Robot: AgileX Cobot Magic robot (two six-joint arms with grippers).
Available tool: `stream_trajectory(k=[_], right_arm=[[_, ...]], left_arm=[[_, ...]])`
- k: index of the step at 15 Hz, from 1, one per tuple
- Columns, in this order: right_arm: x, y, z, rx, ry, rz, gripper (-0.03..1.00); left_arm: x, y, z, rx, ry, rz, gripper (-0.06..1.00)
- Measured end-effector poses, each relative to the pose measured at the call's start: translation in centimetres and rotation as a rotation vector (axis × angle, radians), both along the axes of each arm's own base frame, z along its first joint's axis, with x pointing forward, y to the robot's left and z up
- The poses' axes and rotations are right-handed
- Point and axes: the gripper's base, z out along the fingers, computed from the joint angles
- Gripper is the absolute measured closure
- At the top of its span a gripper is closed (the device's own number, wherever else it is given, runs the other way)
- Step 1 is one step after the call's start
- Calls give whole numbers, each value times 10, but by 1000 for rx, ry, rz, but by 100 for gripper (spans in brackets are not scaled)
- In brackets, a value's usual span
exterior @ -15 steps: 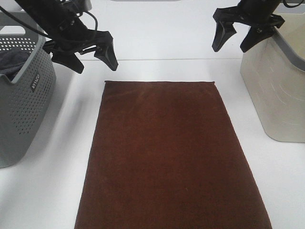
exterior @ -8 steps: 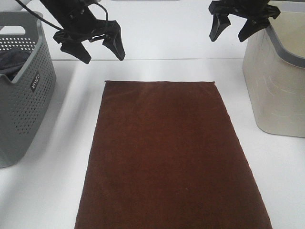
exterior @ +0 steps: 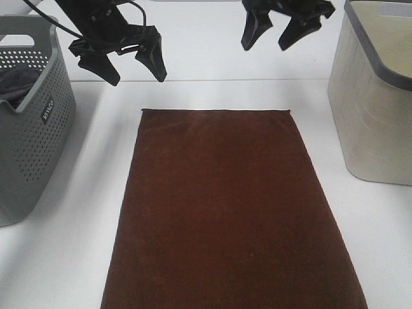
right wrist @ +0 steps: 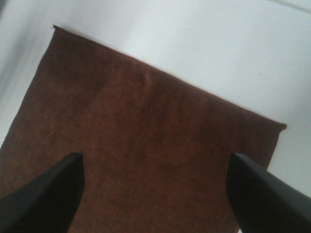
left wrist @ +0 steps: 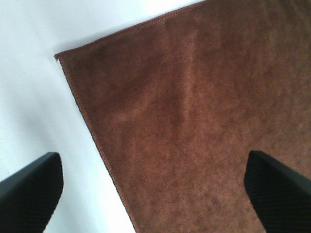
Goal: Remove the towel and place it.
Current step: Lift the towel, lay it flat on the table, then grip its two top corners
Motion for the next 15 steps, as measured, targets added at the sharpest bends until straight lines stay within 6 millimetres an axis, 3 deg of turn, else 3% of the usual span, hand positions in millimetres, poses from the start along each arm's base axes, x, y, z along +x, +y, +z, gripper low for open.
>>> stream_trajectory(k=[4,11,15], right_arm=[[13,-1,-57,-25,109,-10,19],[17,-52,-91,-2,254,-171,19],[16,-61,-84,-14,245,-197,19]], left_arm=[[0,1,0,14,-5,-5,1],[1,5,-2,60,-17,-12,1],[2,7,-2,76,-21,-15,1]])
